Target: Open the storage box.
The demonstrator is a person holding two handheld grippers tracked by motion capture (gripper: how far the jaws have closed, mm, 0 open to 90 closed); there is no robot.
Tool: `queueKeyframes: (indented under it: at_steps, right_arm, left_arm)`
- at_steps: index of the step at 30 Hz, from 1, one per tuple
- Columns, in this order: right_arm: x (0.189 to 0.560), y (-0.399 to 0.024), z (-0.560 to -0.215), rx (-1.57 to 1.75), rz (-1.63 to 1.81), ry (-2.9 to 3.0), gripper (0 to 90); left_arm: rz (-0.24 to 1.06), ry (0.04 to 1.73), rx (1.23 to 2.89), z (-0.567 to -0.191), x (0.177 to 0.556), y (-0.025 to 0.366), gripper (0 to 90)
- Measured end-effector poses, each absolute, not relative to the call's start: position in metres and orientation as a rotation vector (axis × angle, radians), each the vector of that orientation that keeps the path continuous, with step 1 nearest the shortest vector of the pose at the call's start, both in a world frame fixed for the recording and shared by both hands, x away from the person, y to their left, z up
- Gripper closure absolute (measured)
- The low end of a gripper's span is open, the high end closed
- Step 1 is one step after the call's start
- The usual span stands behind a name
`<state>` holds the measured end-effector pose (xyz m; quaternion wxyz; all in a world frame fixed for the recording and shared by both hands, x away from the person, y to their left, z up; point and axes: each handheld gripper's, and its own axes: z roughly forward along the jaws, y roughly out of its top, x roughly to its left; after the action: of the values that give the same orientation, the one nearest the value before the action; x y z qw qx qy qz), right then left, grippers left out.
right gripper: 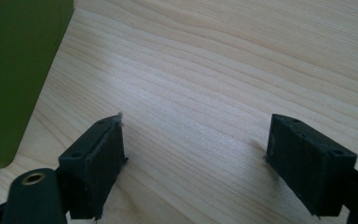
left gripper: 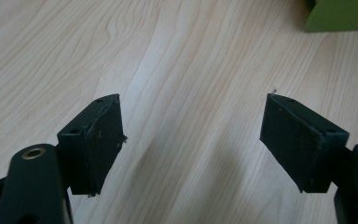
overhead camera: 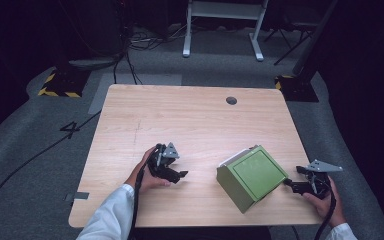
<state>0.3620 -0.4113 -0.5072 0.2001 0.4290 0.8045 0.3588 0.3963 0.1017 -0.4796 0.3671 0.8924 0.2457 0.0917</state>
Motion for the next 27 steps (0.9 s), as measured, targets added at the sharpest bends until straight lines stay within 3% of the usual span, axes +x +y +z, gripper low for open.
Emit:
queueKeyframes:
  at_steps: [14, 27]
  right_arm:
    - [0.362, -0.411, -0.507, 1.2, 1.002, 2.248, 19.1]
    - [0.362, -0.411, -0.507, 1.199, 1.003, 2.249, 19.1]
  left_arm:
    - [0.284, 0.639, 2.168, -0.454, 0.415, 0.054, 23.8]
    - [0.186, 0.586, 2.128, -0.449, 0.432, 0.005, 23.8]
